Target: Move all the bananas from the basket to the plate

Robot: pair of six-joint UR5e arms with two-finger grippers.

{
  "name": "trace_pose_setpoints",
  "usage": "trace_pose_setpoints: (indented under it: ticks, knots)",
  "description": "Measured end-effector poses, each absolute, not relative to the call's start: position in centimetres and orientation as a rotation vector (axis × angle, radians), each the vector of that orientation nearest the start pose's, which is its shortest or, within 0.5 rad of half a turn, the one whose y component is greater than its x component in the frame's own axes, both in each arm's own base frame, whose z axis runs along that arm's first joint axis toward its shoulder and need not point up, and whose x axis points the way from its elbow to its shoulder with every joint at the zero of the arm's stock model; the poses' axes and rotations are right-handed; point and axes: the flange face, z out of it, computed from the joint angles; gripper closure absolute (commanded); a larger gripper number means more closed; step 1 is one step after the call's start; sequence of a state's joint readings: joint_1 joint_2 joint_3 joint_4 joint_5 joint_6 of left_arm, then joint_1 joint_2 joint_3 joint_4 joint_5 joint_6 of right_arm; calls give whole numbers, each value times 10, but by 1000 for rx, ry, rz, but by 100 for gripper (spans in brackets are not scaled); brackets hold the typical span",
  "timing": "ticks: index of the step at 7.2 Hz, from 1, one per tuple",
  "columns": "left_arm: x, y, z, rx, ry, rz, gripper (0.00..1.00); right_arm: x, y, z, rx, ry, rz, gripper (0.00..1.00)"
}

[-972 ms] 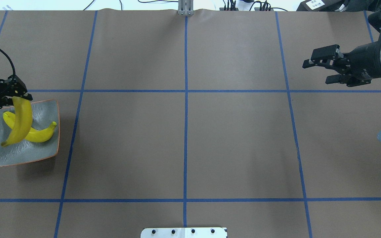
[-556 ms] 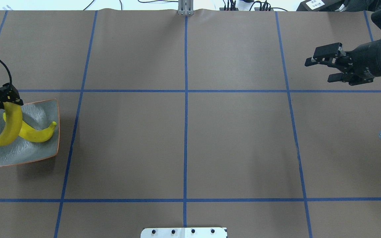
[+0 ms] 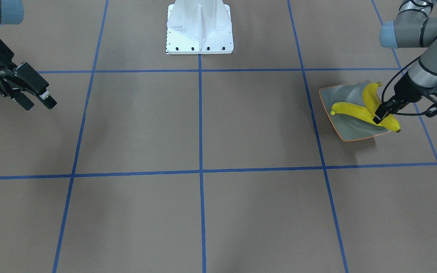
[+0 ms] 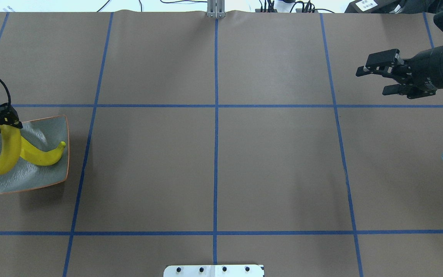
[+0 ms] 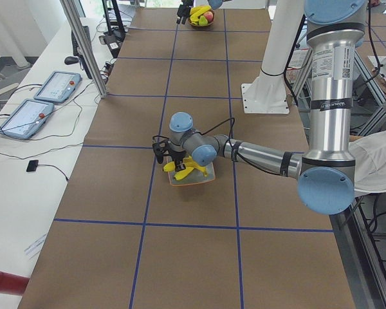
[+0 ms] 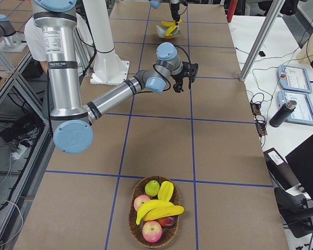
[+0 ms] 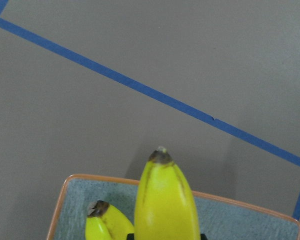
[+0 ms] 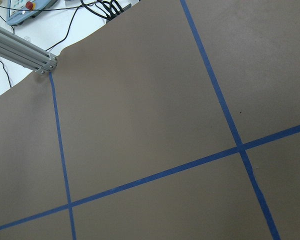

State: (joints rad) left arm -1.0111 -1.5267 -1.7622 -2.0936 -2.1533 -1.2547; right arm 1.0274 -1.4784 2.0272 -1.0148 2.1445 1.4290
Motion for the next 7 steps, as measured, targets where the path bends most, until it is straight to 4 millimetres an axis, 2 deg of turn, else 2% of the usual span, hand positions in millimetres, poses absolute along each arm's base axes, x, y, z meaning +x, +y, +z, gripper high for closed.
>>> trace_pose_setpoints:
  ticks: [3, 4, 5, 6, 7]
  knots:
    - [212, -473, 530, -45, 868, -440, 100, -182, -463, 331, 168, -1183, 470, 0]
    - [215, -475, 529, -45, 869, -438, 96, -182, -462, 331, 169, -1183, 471, 0]
    - [216, -476, 532, -46, 865, -435, 75, -181, -462, 331, 169, -1183, 472, 0]
    - [216, -476, 537, -44, 859, -424, 30, -181, -462, 331, 168, -1182, 473, 0]
    - [216, -476, 540, -39, 854, -406, 1, -181, -462, 332, 168, -1182, 473, 0]
